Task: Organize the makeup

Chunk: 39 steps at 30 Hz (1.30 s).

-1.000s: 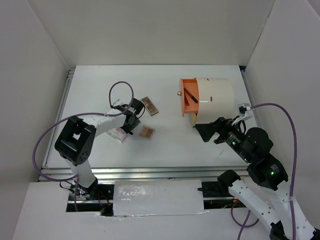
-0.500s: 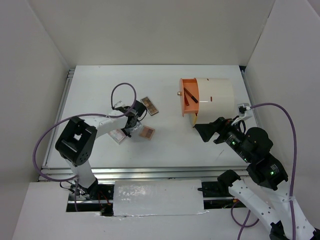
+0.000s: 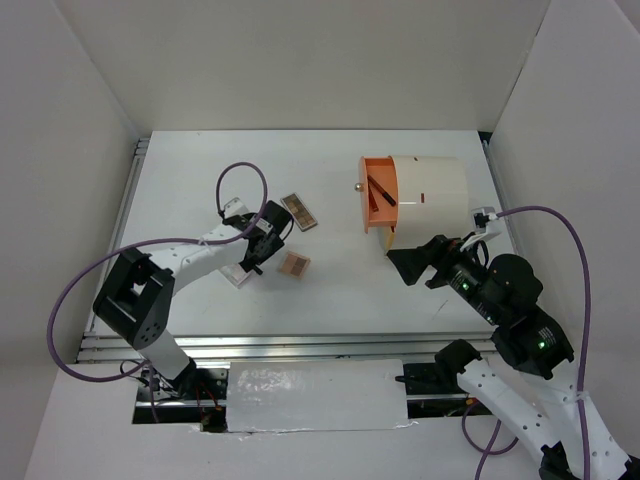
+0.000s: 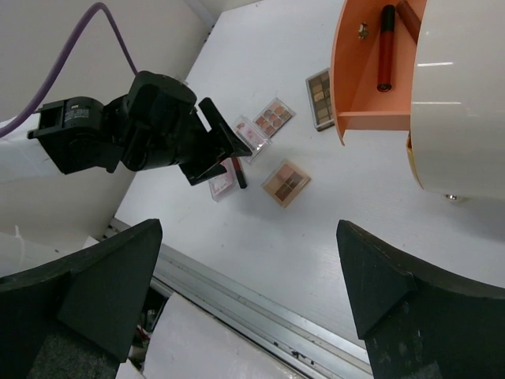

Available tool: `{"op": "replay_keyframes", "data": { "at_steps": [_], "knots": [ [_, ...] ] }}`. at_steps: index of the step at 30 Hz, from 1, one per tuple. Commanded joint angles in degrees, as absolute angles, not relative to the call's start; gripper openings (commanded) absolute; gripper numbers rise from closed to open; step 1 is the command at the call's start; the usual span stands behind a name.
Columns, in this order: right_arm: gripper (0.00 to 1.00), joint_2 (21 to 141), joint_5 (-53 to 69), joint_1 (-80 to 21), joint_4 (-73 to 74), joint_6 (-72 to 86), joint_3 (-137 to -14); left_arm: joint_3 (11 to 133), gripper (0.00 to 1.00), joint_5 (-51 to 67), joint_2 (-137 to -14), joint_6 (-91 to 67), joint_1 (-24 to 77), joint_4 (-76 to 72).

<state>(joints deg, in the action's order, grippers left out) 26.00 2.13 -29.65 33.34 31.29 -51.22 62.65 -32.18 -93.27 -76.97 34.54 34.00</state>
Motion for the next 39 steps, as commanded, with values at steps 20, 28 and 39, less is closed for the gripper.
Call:
{"op": "replay_keyframes", "data": {
  "at_steps": [20,28,39],
  "knots": [
    [1.0,26.5,2.8,-30.0,30.5,31.2,-50.8,59.2,0.71,-32.6,-97.3,-79.2,34.5,30.8],
    [1.0,27.2,3.4,-29.9,29.9,31.4,-50.7,58.4,0.7,-31.4,-99.2,-78.3,33.5,28.6],
    [1.0,27.7,3.3,-30.0,30.2,31.3,-51.4,58.3,0.43,-31.0,-100.3,-78.0,33.1,28.0]
  ]
}}
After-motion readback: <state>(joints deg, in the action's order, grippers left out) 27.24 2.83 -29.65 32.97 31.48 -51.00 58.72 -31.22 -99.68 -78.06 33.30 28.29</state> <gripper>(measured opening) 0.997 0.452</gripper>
